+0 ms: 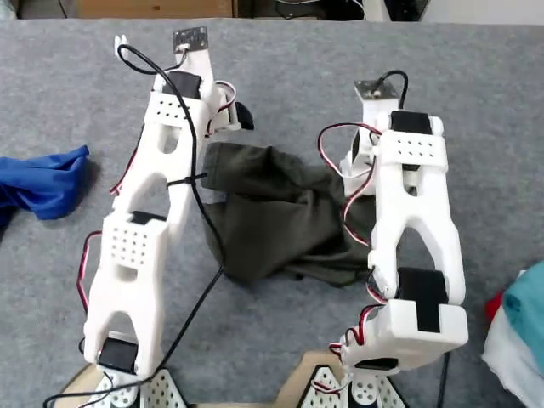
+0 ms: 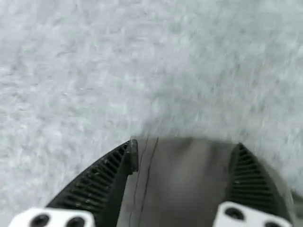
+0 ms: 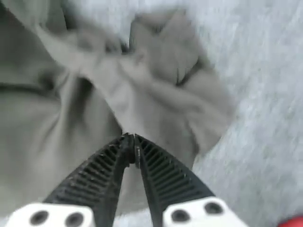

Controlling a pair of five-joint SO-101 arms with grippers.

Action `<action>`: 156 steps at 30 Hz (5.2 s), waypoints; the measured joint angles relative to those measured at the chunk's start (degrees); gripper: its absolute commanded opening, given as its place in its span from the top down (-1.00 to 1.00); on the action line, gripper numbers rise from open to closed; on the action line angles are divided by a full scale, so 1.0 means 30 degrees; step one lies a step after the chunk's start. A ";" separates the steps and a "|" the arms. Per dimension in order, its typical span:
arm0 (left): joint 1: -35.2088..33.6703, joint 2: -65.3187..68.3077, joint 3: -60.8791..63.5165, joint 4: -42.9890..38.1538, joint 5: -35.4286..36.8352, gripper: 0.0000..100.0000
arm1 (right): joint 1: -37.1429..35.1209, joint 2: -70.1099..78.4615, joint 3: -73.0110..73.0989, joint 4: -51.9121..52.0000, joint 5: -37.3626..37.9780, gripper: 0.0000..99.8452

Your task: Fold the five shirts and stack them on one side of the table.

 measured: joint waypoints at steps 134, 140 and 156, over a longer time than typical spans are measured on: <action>-0.5685 -2.0161 -0.9084 0.5978 -0.3018 0.96 | 0.2081 -0.5744 -2.8689 0.2725 -0.2901 0.99; -0.6066 -2.2828 -0.9201 0.5978 -0.3077 0.96 | 0.2139 -0.8762 -2.8513 0.2491 -0.2901 0.99; -0.6183 -2.8835 0.2110 0.5978 -0.3751 0.96 | 0.2227 -0.9963 -2.6549 -0.3165 -0.2901 0.99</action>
